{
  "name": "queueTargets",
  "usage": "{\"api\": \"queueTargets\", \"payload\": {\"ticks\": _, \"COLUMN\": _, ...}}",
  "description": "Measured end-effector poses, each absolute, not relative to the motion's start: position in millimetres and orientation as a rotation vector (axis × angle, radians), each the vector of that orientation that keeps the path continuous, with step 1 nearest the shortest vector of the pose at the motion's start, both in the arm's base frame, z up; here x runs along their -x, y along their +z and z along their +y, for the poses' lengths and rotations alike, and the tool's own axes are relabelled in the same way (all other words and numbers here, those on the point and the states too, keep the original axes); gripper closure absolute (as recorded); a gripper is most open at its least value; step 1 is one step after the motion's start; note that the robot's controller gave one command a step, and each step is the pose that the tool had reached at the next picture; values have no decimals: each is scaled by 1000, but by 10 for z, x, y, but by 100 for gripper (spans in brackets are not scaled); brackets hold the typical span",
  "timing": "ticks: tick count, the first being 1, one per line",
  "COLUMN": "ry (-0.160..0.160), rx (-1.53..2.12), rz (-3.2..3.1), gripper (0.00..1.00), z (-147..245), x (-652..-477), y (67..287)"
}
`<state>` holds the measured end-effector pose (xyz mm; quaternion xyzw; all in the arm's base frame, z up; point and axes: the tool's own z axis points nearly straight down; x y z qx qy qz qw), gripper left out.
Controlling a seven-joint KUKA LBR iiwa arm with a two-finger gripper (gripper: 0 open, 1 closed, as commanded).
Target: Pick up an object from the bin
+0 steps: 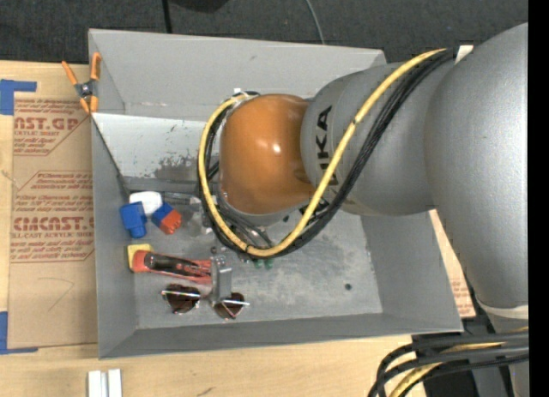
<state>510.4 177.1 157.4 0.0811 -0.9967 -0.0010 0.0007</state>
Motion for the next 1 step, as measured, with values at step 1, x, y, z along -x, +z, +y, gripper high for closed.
{"api": "queueTargets", "payload": {"ticks": 1, "ry": -2, "rx": -311, "rz": -3131, "gripper": 0, "z": 1728, "x": -5117, "y": 1595}}
